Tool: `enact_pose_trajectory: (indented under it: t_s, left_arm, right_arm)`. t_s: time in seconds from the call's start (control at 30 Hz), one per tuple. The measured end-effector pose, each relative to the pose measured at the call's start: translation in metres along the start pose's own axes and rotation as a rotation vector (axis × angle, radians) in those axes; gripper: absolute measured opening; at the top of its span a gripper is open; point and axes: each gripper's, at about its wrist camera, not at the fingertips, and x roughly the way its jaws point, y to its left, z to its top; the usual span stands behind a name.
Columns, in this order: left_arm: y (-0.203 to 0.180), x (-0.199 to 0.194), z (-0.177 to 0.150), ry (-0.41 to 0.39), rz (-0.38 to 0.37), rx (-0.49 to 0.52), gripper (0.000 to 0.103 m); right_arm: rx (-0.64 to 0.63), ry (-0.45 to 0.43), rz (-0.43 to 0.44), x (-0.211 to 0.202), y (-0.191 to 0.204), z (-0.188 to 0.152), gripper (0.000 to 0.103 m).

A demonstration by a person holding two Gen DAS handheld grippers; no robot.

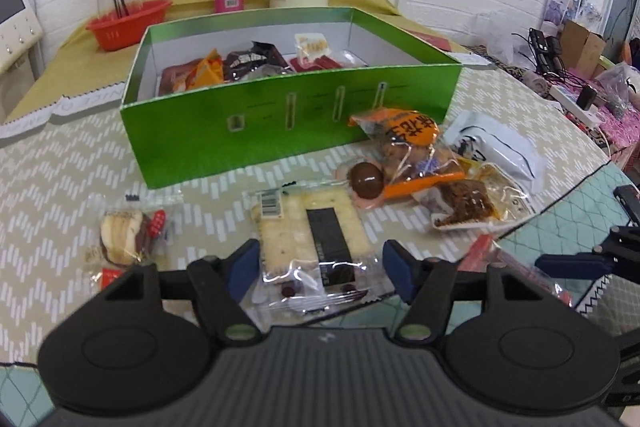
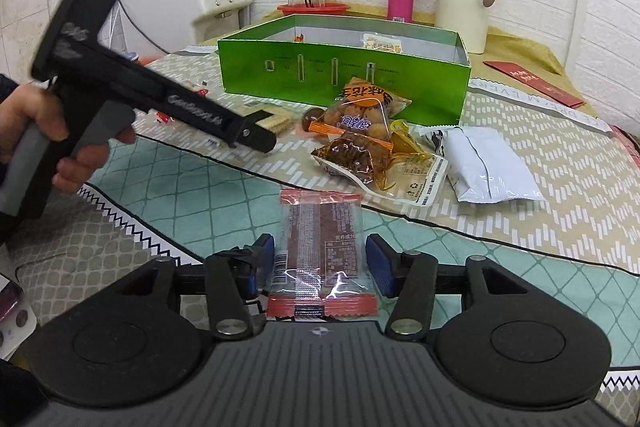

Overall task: Organize snacks
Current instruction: 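Grasp the cracker pack with the left gripper while the right lifts the jerky pack, then carry the cracker pack left and jerky pack right into the green box, releasing both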

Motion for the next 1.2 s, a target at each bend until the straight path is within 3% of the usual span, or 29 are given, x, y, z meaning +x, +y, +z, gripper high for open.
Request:
enact_pose_trajectory:
  t_s: [0.1, 0.17, 0.27, 0.3, 0.37, 0.47, 0.63, 0.9, 1.2]
  left_arm:
    - [-0.008, 0.0, -0.005, -0.007, 0.027, 0.04, 0.076]
    - [-0.01, 0.003, -0.006, -0.003, 0.036, 0.044, 0.076]
    - [-0.01, 0.008, -0.006, -0.025, 0.055, 0.047, 0.078]
    - [-0.009, 0.009, -0.006, -0.029, 0.053, 0.045, 0.073]
    - [-0.009, 0.006, -0.003, -0.033, 0.057, 0.042, 0.059]
    - [-0.007, -0.003, -0.004, -0.031, 0.035, 0.007, 0.058]
    - [-0.003, -0.036, 0.0, -0.102, -0.007, -0.023, 0.058]
    - [-0.001, -0.074, 0.042, -0.261, 0.007, -0.022, 0.058]
    - [0.019, -0.053, 0.112, -0.287, 0.015, -0.087, 0.058]
  right_arm:
    - [-0.006, 0.005, -0.005, 0.002, 0.0, 0.001, 0.093]
    - [-0.022, 0.013, -0.02, 0.004, 0.003, 0.002, 0.093]
    - [-0.031, 0.014, -0.018, 0.003, 0.006, 0.003, 0.079]
    - [-0.034, 0.013, -0.018, 0.003, 0.007, 0.003, 0.071]
    - [-0.048, 0.014, -0.024, 0.003, 0.011, 0.004, 0.067]
    - [-0.05, 0.019, -0.018, 0.001, 0.014, 0.006, 0.066]
    - [-0.071, -0.036, -0.013, -0.015, 0.017, 0.016, 0.066]
    - [-0.064, -0.171, -0.032, -0.029, 0.003, 0.065, 0.066]
    - [-0.023, -0.239, -0.086, 0.001, -0.033, 0.131, 0.066]
